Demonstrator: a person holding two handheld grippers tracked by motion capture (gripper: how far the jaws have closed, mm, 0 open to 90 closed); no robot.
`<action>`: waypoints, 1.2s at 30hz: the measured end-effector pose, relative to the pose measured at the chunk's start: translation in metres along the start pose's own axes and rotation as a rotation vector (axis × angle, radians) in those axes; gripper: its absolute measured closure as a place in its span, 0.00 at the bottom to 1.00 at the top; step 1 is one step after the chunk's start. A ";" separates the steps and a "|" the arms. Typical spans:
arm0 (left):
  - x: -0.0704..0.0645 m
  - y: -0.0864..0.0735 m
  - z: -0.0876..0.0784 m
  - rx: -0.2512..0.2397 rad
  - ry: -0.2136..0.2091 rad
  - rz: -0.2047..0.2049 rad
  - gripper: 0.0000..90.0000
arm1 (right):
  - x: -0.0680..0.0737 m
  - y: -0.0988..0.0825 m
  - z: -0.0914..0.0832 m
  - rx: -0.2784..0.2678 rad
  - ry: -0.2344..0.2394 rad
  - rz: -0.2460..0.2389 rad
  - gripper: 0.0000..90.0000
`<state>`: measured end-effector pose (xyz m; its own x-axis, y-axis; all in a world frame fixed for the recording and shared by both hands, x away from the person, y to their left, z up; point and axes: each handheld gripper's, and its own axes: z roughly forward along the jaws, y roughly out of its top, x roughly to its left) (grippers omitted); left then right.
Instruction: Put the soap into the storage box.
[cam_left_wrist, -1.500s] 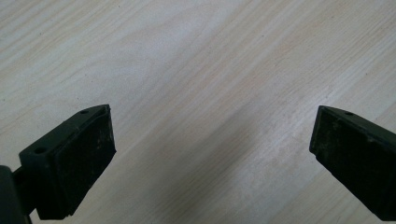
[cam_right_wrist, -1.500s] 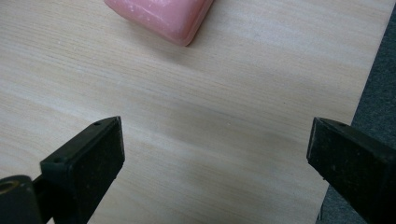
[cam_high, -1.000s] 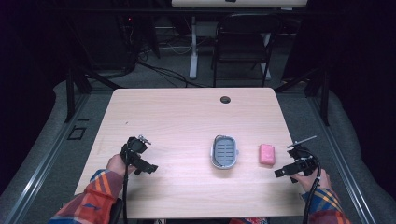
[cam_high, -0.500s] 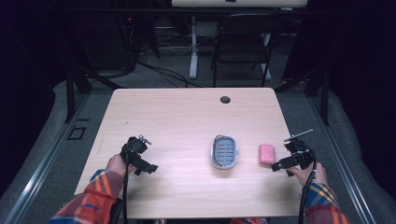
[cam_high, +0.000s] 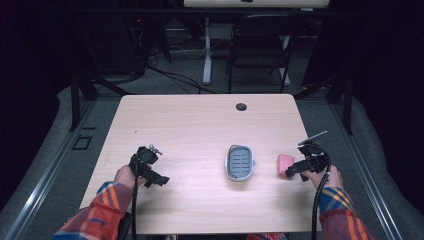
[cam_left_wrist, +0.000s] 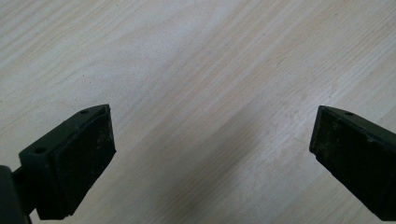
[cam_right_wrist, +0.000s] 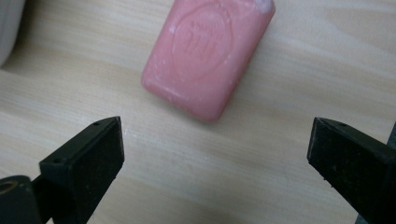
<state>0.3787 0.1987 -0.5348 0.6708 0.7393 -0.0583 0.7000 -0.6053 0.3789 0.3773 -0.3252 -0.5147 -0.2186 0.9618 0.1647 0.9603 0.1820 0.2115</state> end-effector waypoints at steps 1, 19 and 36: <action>0.000 0.000 0.000 0.000 0.000 0.000 0.00 | 0.000 0.002 0.000 0.002 0.003 0.004 0.02; 0.002 -0.006 -0.003 -0.001 0.002 -0.009 0.00 | 0.004 0.027 0.015 0.023 0.028 0.033 0.00; 0.007 -0.025 -0.010 -0.002 0.018 -0.052 0.00 | 0.011 0.047 0.027 0.043 -0.006 0.046 0.17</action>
<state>0.3632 0.2218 -0.5359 0.6288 0.7751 -0.0620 0.7335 -0.5648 0.3780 0.4248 -0.3008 -0.5289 -0.1727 0.9706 0.1677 0.9759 0.1456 0.1623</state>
